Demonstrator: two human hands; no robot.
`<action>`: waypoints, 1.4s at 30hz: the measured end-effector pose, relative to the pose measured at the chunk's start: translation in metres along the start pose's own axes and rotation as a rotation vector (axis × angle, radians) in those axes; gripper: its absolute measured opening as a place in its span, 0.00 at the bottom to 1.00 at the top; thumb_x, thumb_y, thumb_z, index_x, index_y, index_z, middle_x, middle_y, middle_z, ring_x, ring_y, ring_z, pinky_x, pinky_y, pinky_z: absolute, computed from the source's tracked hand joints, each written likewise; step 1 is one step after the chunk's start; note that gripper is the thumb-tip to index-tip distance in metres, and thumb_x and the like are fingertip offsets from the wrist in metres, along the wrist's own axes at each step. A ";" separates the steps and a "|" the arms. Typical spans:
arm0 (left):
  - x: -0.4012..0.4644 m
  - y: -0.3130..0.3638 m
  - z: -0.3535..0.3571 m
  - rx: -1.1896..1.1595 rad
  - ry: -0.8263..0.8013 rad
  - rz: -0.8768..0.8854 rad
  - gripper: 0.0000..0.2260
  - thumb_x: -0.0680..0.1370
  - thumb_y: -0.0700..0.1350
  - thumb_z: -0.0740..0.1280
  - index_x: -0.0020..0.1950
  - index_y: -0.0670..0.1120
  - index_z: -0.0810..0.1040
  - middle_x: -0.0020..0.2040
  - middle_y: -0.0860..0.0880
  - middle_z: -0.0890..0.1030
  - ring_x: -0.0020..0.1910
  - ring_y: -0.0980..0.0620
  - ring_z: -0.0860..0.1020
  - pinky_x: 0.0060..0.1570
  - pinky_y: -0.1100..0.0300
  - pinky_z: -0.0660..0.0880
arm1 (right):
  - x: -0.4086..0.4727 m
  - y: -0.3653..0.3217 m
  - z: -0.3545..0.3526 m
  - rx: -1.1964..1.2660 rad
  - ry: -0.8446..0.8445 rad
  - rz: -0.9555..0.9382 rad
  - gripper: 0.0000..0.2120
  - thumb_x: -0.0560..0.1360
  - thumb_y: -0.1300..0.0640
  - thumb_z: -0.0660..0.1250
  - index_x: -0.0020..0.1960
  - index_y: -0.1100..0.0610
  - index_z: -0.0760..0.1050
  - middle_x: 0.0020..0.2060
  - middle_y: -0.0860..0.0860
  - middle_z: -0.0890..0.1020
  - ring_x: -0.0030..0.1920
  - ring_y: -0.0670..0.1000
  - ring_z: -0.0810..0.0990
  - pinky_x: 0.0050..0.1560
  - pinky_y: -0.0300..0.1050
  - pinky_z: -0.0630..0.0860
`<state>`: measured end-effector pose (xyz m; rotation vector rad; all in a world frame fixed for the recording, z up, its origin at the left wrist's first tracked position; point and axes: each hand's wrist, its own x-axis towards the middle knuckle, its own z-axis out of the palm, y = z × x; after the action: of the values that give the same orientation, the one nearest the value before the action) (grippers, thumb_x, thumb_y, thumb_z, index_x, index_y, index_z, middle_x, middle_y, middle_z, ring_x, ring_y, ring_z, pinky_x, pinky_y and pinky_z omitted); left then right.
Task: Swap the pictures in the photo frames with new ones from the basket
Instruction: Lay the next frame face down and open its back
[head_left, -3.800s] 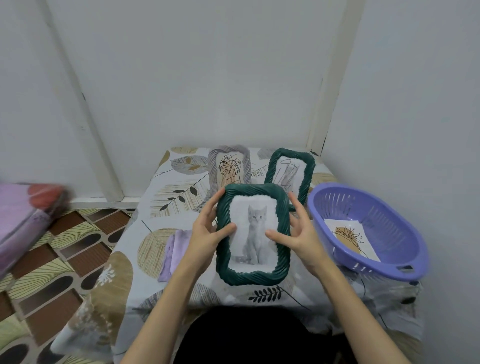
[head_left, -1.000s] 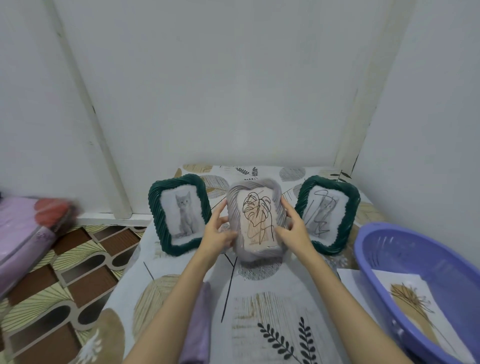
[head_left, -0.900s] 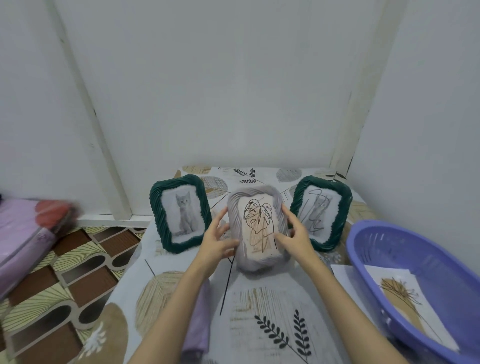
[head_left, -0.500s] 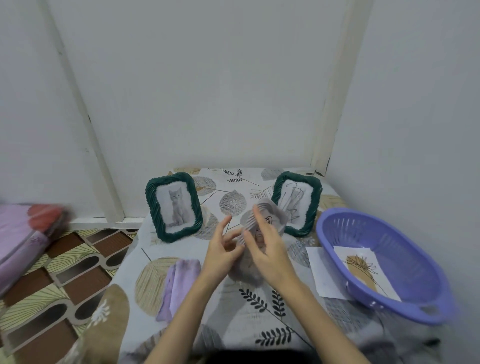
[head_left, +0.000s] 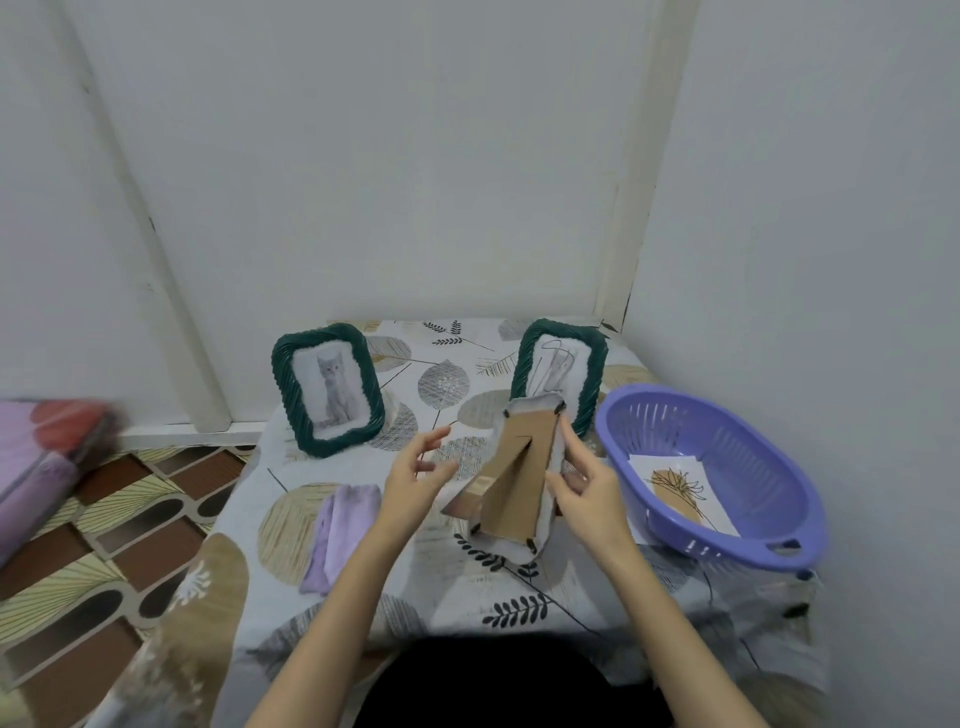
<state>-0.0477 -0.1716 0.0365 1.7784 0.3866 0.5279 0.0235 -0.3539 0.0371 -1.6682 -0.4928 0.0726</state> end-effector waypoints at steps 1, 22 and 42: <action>-0.001 -0.005 -0.002 0.004 -0.063 -0.064 0.19 0.75 0.42 0.68 0.64 0.56 0.71 0.62 0.49 0.72 0.58 0.48 0.73 0.60 0.53 0.72 | -0.002 0.001 -0.003 0.040 -0.041 0.001 0.32 0.75 0.70 0.62 0.70 0.44 0.59 0.65 0.37 0.64 0.67 0.52 0.68 0.57 0.26 0.70; -0.025 -0.071 0.004 0.804 -0.314 -0.084 0.32 0.73 0.60 0.67 0.72 0.49 0.63 0.64 0.43 0.67 0.63 0.44 0.63 0.64 0.56 0.61 | -0.006 0.070 0.028 -0.756 -0.248 0.287 0.44 0.69 0.40 0.67 0.74 0.59 0.52 0.69 0.58 0.62 0.69 0.58 0.60 0.69 0.50 0.59; 0.042 -0.099 0.007 0.849 -0.161 0.042 0.17 0.78 0.54 0.61 0.67 0.55 0.71 0.64 0.56 0.73 0.62 0.48 0.64 0.57 0.56 0.61 | 0.062 0.085 0.022 -0.821 -0.276 0.053 0.17 0.76 0.51 0.63 0.64 0.50 0.73 0.57 0.50 0.76 0.60 0.53 0.67 0.59 0.47 0.63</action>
<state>-0.0075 -0.1295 -0.0544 2.6286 0.5028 0.2476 0.0957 -0.3174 -0.0337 -2.4943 -0.7469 0.1548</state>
